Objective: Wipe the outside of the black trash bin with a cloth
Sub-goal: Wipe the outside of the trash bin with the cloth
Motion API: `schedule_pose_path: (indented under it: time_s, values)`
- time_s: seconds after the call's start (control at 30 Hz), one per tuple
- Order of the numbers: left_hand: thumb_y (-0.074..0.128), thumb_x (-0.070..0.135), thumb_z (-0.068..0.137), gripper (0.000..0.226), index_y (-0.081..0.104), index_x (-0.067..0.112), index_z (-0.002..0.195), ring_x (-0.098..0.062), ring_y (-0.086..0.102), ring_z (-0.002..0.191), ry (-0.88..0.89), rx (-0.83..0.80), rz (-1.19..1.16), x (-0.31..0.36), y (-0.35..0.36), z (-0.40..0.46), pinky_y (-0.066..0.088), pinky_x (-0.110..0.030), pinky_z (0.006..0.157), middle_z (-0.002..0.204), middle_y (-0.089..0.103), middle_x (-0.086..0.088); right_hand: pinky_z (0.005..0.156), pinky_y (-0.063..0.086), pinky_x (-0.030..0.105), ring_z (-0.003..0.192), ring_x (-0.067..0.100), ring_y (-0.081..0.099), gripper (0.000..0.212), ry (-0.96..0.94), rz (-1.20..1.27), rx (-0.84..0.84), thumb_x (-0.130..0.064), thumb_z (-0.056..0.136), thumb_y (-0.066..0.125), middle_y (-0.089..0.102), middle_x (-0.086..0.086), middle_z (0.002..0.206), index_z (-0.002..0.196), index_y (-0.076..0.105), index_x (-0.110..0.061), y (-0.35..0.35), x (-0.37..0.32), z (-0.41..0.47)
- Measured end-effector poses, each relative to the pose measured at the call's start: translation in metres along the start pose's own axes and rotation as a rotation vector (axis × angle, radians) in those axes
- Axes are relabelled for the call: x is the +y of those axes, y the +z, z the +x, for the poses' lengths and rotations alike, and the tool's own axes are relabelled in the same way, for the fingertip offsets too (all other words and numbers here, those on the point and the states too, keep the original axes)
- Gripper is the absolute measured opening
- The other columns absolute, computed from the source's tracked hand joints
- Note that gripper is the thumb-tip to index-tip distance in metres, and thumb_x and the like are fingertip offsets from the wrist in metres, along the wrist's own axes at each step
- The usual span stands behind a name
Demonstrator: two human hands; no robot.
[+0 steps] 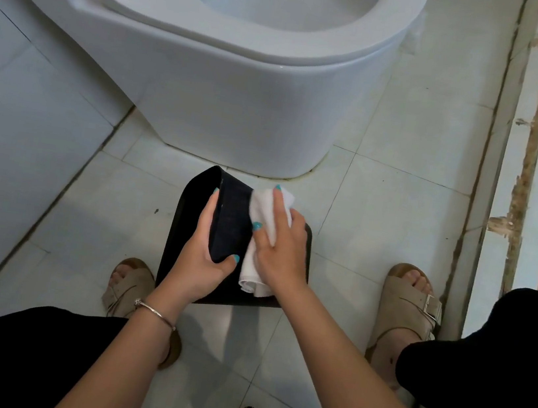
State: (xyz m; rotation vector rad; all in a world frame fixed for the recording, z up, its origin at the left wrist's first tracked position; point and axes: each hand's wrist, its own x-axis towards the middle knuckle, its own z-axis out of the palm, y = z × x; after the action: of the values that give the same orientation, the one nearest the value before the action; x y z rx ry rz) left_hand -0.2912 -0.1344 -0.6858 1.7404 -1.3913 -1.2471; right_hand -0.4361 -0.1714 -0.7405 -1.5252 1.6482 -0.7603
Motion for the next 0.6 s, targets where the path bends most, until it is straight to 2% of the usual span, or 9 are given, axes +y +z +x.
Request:
schedule_pose_path:
  time_s: [0.1,0.2,0.3,0.33,0.43,0.53,0.6]
  values:
    - [0.068,-0.004,0.083,0.100,0.006,0.031,0.155,0.014,0.027,0.135,0.031,0.000,0.006,-0.002,-0.001,0.001,0.031,-0.008,0.105,0.152,0.024,0.025,0.100,0.031,0.031,0.121,0.027,0.034,0.068,-0.123,0.006,-0.085,-0.032,0.096,0.049,0.028,0.003,0.142,0.146,0.010,-0.056,0.002,-0.015,-0.001]
    - [0.067,-0.004,0.083,0.102,0.008,0.038,0.153,0.011,0.030,0.135,0.019,-0.002,0.014,-0.005,-0.008,0.003,0.036,-0.018,0.107,0.150,0.026,0.027,0.098,0.030,0.028,0.118,0.028,0.037,0.068,-0.129,-0.031,-0.054,-0.029,0.094,0.051,0.030,0.003,0.142,0.146,0.015,-0.055,0.002,-0.001,0.000]
    - [0.071,0.001,0.082,0.104,0.008,0.049,0.150,-0.002,0.029,0.140,-0.004,0.018,0.027,-0.008,-0.013,0.002,0.039,-0.038,0.110,0.154,0.022,0.023,0.101,0.036,0.033,0.120,0.028,0.041,0.067,0.020,-0.032,0.016,-0.028,0.094,0.051,0.033,0.004,0.140,0.144,0.018,-0.056,-0.001,0.030,-0.003]
    - [0.071,0.002,0.082,0.104,0.008,0.051,0.149,-0.004,0.028,0.141,-0.002,0.020,0.031,-0.007,-0.013,0.002,0.039,-0.041,0.111,0.155,0.021,0.024,0.101,0.038,0.034,0.121,0.027,0.042,0.066,0.097,-0.009,0.032,-0.029,0.095,0.050,0.032,0.003,0.141,0.143,0.017,-0.057,-0.003,0.038,-0.004]
    - [0.069,0.002,0.084,0.103,0.007,0.050,0.149,-0.002,0.026,0.141,0.013,0.003,0.048,-0.003,-0.008,0.002,0.037,-0.040,0.112,0.153,0.020,0.027,0.098,0.042,0.036,0.121,0.028,0.044,0.063,0.277,0.016,0.052,-0.032,0.097,0.046,0.029,0.000,0.144,0.142,0.012,-0.060,-0.009,0.051,-0.005]
    - [0.070,0.003,0.084,0.104,0.005,0.050,0.149,-0.003,0.024,0.142,0.011,0.009,0.061,-0.003,-0.008,0.002,0.036,-0.039,0.113,0.154,0.018,0.028,0.098,0.041,0.036,0.121,0.029,0.042,0.064,0.290,-0.007,0.032,-0.031,0.097,0.046,0.028,0.000,0.144,0.143,0.011,-0.060,-0.007,0.040,-0.004]
    - [0.070,0.003,0.084,0.104,0.004,0.048,0.150,0.003,0.024,0.140,0.014,0.011,0.059,-0.004,-0.008,0.001,0.036,-0.029,0.111,0.152,0.019,0.029,0.098,0.039,0.034,0.122,0.028,0.040,0.066,0.246,-0.017,0.019,-0.029,0.097,0.046,0.027,0.001,0.145,0.144,0.011,-0.058,-0.003,0.027,-0.005]
